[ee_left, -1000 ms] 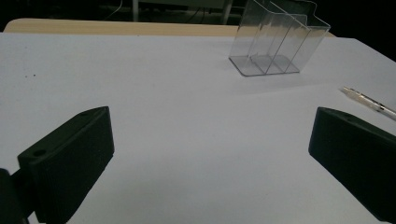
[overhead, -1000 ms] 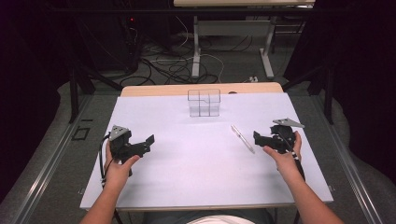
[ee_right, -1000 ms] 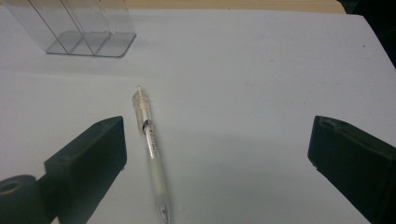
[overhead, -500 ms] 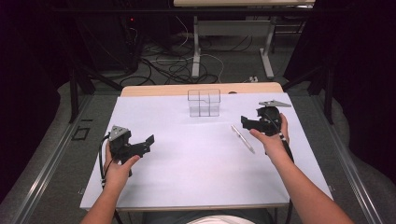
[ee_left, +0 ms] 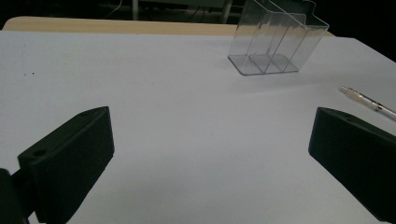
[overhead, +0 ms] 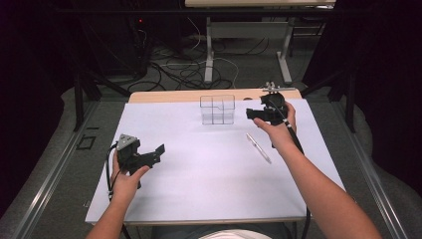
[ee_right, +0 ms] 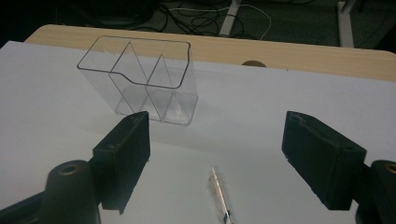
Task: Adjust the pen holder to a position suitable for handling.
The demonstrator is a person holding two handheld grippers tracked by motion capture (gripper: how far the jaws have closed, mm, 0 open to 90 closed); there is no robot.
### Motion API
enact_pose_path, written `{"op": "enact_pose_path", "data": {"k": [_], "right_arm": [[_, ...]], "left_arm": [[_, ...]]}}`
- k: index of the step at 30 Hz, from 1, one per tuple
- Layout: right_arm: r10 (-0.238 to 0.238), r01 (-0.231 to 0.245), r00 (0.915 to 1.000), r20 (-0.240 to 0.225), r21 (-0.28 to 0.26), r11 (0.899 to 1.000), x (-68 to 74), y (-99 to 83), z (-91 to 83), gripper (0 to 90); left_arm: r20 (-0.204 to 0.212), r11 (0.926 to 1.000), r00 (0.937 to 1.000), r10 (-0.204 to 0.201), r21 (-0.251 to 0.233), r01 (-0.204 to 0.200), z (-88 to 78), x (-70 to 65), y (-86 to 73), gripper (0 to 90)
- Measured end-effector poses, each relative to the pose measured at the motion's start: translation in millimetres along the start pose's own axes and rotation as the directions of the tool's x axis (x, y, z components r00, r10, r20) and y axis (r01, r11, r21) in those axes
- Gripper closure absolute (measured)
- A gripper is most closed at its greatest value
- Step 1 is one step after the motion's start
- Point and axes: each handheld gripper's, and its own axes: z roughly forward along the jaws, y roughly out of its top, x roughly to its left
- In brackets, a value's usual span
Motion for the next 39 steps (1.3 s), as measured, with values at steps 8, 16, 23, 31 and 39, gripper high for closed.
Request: {"op": "enact_pose_path", "data": {"k": [8, 16, 23, 31, 39], "right_arm": [[0.007, -0.006, 0.9999, -0.015, 0.047, 0.999, 5.7, 21.3, 14.4, 39.0], [0.017, -0.017, 0.9999, 0.003, 0.071, 0.997, 10.7, 40.6, 27.4, 50.7], [0.061, -0.061, 0.9981, 0.003, 0.125, 0.99, 15.6, 47.0, 50.0, 59.7], [0.045, -0.049, 0.9985, 0.032, 0.146, 0.988, 24.3, 45.5, 75.0, 67.1], [0.049, -0.055, 0.9977, 0.047, 0.15, 0.987, 27.7, 47.4, 94.5, 68.4]], "left_arm": [[-0.001, 1.0, 1.0, 0.0, -0.001, 0.0, 0.5, 0.9, -0.2, 0.1], [-0.002, 1.0, 1.0, -0.003, -0.004, 0.003, 0.5, 1.9, -0.5, 0.1], [-0.002, 1.0, 1.0, -0.004, -0.002, 0.004, -1.0, 2.4, -1.0, 0.1], [-0.013, 0.9998, 0.9997, -0.02, -0.01, 0.02, -6.0, 5.6, -3.0, 0.1], [-0.026, 0.9996, 0.9992, -0.029, -0.009, 0.029, -9.6, 7.3, -5.9, 0.3]]}}
